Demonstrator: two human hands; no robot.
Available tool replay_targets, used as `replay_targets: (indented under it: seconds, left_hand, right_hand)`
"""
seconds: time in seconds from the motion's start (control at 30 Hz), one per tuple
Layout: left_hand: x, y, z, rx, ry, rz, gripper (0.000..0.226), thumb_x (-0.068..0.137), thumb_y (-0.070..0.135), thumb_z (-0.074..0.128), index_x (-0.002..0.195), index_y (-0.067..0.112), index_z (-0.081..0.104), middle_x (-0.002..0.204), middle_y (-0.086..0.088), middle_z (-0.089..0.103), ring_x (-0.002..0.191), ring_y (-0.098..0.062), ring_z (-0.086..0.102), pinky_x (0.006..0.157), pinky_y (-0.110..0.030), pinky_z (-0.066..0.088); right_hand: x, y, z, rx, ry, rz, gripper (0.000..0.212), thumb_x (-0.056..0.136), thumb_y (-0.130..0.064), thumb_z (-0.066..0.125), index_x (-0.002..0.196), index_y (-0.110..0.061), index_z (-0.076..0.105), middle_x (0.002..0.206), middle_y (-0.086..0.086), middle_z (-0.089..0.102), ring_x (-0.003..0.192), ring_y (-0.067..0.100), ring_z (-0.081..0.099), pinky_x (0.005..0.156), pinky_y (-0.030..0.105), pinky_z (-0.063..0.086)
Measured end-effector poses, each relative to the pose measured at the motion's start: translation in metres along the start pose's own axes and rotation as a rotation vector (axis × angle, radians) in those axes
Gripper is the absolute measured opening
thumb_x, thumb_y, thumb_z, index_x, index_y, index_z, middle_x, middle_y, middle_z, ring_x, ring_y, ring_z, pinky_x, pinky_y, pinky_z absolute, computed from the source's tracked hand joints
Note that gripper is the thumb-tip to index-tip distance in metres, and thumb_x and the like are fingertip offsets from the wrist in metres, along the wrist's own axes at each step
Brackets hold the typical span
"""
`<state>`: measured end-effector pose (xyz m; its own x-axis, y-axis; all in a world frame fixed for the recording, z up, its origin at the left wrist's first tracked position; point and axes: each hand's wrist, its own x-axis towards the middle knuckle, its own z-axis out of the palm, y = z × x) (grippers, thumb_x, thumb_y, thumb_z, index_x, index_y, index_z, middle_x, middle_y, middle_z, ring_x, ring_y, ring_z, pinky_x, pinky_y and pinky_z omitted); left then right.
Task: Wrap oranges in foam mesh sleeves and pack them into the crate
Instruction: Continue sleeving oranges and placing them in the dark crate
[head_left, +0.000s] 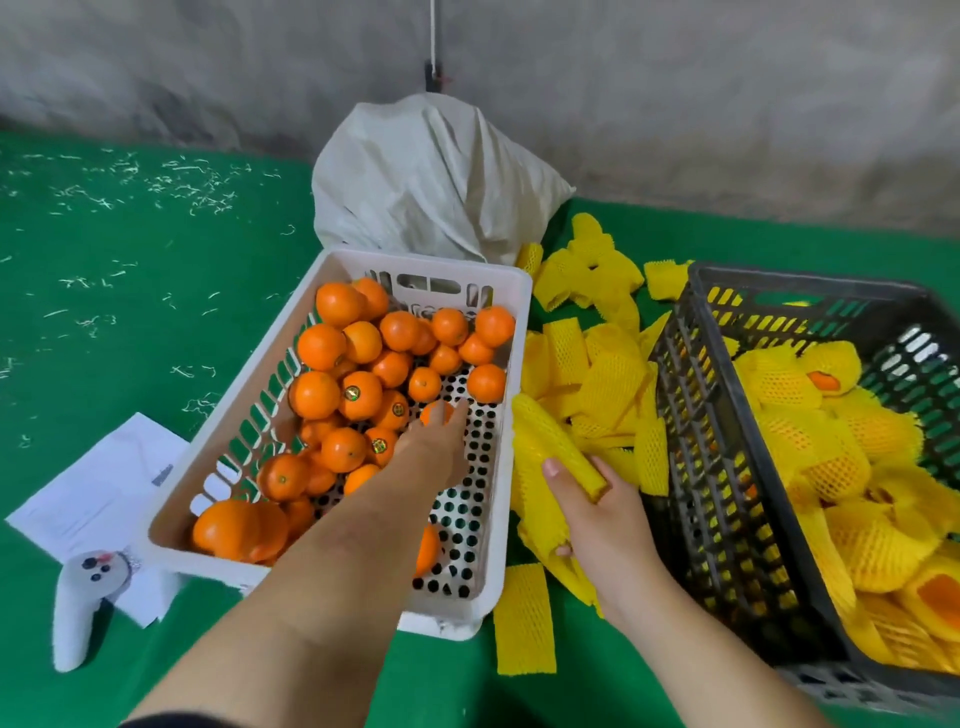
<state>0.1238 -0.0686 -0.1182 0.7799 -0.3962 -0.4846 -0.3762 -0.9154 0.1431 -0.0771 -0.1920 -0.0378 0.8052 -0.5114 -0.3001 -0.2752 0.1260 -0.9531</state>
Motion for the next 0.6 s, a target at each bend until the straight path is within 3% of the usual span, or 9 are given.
replay_targets:
  seconds: [0.07,0.1,0.2,0.3,0.37,0.43,0.5,0.57,0.6]
  left_hand:
    - [0.015,-0.002,0.013,0.009,-0.02,-0.045,0.102,0.1,0.014,0.054,0.162,0.026,-0.026,0.171,-0.01,-0.024,0.153,-0.045,0.027,0.11,-0.049,0.048]
    - [0.021,-0.002,0.02,0.018,0.016,-0.048,0.1,0.1,0.012,0.053,0.163,0.023,-0.024,0.171,-0.013,-0.024,0.154,-0.044,0.027,0.107,-0.046,0.051]
    - [0.026,-0.008,0.032,-0.009,0.118,-0.074,0.081,0.1,0.009,0.055,0.164,0.021,0.007,0.165,-0.022,-0.001,0.138,-0.043,0.05,0.1,-0.041,0.056]
    - [0.024,-0.02,0.034,-0.19,0.195,-0.095,0.056,0.098,0.007,0.06,0.143,0.024,0.031,0.154,-0.021,0.022,0.11,-0.04,0.064,0.087,-0.044,0.058]
    - [0.022,-0.023,0.029,-0.302,0.223,-0.052,0.049,0.098,0.013,0.063,0.135,0.02,0.032,0.143,-0.018,0.038,0.106,-0.04,0.061,0.081,-0.047,0.056]
    - [0.014,-0.016,0.008,-0.503,0.257,-0.007,0.06,0.097,0.02,0.068,0.142,0.018,0.028,0.134,-0.016,0.047,0.112,-0.038,0.06,0.087,-0.049,0.055]
    - [0.0,-0.005,-0.021,-0.681,0.331,0.073,0.08,0.094,0.026,0.075,0.154,0.017,0.023,0.139,-0.011,0.049,0.121,-0.03,0.057,0.097,-0.044,0.053]
    - [-0.024,0.006,-0.046,-0.731,0.448,0.166,0.085,0.091,0.034,0.08,0.158,0.021,0.029,0.144,-0.004,0.045,0.127,-0.016,0.049,0.103,-0.032,0.046]
    - [-0.041,0.011,-0.054,-0.739,0.516,0.211,0.082,0.09,0.037,0.081,0.156,0.023,0.035,0.144,-0.001,0.043,0.125,-0.009,0.044,0.103,-0.023,0.042]
  right_hand:
    - [0.002,-0.003,0.001,0.005,-0.039,0.019,0.03,0.089,-0.046,0.075,0.114,-0.059,0.065,0.11,-0.022,0.072,0.082,0.011,0.071,0.052,0.04,0.061]
    - [0.002,-0.005,0.002,0.0,-0.064,0.022,0.026,0.09,-0.043,0.075,0.102,-0.064,0.067,0.102,-0.026,0.072,0.08,0.007,0.071,0.053,0.041,0.061]
    - [0.001,-0.005,0.004,0.068,-0.101,0.058,0.017,0.086,-0.049,0.075,0.1,-0.057,0.071,0.097,-0.022,0.074,0.079,0.009,0.072,0.056,0.036,0.059]
    - [-0.003,-0.002,0.009,0.194,-0.088,0.147,0.041,0.071,-0.069,0.074,0.101,-0.04,0.072,0.095,0.001,0.077,0.07,0.024,0.073,0.057,0.036,0.056]
    - [-0.005,0.001,0.013,0.182,-0.053,0.209,0.067,0.064,-0.086,0.068,0.107,-0.035,0.064,0.093,0.008,0.076,0.067,0.026,0.07,0.065,0.041,0.055]
    - [-0.005,0.002,0.012,0.101,0.015,0.179,0.067,0.063,-0.092,0.06,0.098,-0.035,0.062,0.091,0.005,0.075,0.068,0.024,0.069,0.074,0.04,0.055]
    - [-0.003,0.0,0.007,0.067,0.056,0.041,0.039,0.08,-0.073,0.064,0.084,-0.034,0.065,0.085,0.0,0.073,0.072,0.023,0.067,0.072,0.029,0.053]
    - [0.001,-0.004,0.002,0.054,0.088,-0.079,0.01,0.097,-0.038,0.064,0.106,-0.036,0.066,0.103,-0.011,0.074,0.089,0.01,0.07,0.081,0.026,0.053]
    - [0.003,-0.004,-0.001,0.05,0.112,-0.132,0.026,0.099,-0.027,0.064,0.121,-0.04,0.059,0.112,-0.017,0.072,0.098,0.002,0.068,0.087,0.025,0.052]
